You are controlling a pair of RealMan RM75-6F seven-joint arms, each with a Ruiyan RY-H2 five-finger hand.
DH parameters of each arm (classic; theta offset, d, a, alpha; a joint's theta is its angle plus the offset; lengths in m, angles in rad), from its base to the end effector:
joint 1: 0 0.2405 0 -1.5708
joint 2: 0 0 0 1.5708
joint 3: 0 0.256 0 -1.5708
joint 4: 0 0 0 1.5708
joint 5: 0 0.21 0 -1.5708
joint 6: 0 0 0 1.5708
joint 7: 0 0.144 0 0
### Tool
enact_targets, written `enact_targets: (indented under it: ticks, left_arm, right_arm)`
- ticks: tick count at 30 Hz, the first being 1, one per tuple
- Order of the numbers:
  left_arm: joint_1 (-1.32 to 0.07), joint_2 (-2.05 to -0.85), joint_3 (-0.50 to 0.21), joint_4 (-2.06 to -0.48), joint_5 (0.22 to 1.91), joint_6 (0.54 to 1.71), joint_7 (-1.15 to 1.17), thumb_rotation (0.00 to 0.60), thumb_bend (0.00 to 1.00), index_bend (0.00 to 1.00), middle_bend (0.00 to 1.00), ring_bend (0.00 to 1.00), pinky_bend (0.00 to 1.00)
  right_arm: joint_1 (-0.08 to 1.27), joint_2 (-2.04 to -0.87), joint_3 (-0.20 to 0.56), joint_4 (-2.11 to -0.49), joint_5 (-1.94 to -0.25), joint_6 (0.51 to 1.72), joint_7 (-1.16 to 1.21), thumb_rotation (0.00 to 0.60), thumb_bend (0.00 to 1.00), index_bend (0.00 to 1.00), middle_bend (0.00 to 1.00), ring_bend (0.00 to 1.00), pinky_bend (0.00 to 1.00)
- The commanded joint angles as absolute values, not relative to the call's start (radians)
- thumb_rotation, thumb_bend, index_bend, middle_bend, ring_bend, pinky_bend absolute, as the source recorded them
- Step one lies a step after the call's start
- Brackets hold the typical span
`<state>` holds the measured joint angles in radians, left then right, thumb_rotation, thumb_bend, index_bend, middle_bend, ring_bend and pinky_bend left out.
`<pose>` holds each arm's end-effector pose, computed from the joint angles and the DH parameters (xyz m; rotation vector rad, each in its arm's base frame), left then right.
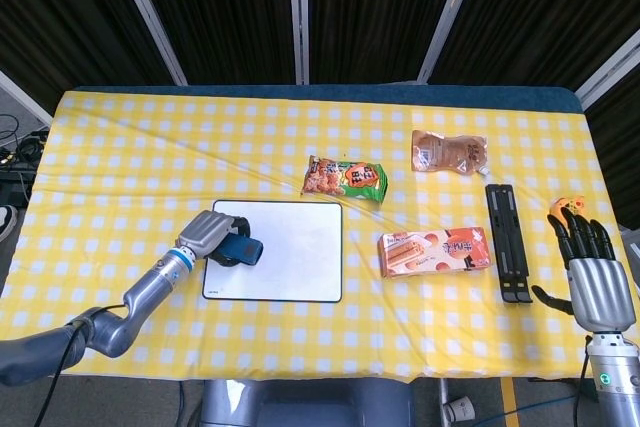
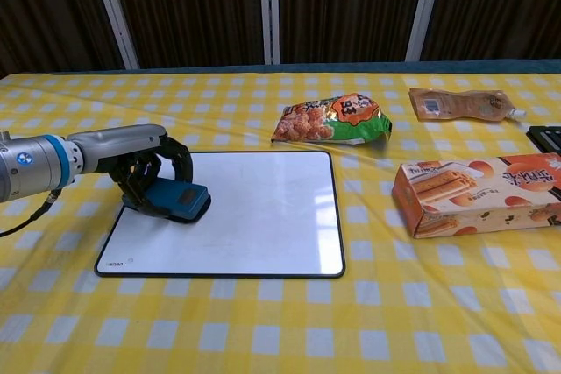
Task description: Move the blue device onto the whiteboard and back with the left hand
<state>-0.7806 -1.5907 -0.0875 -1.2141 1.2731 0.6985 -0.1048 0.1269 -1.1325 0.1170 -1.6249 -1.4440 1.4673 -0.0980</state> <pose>-0.1955 0.3535 -0.0491 -2.0049 -1.2253 -0.8005 -0.3014 -0.2072 0.1639 1.3557 -0.8171 0.8936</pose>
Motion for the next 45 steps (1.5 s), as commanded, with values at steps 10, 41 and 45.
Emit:
enact_targets:
  ticks: [10, 41, 45]
  left_arm:
    - [-0.806, -1.595, -0.062, -1.352, 1.339, 0.703, -0.060, 0.600, 0.27, 0.50, 0.39, 0.50, 0.60]
    - [-0.748, -1.498, -0.076, -1.239, 1.288, 0.762, -0.108, 0.600, 0.27, 0.50, 0.39, 0.50, 0.60]
    - [-0.729, -1.428, -0.088, -1.270, 1.317, 0.819, -0.131, 0.600, 0.26, 0.50, 0.39, 0.50, 0.60]
  right_arm:
    - [0.124, -1.129, 0.119, -1.621, -1.440, 1.470, -0.088, 0.600, 0.00, 0.00, 0.00, 0.00, 0.00]
    - [0.123, -1.126, 0.120, -1.627, -1.441, 1.471, -0.090, 0.600, 0.00, 0.00, 0.00, 0.00, 0.00]
    - [0.122, -1.125, 0.119, -1.629, -1.444, 1.473, -0.087, 0.600, 0.00, 0.00, 0.00, 0.00, 0.00]
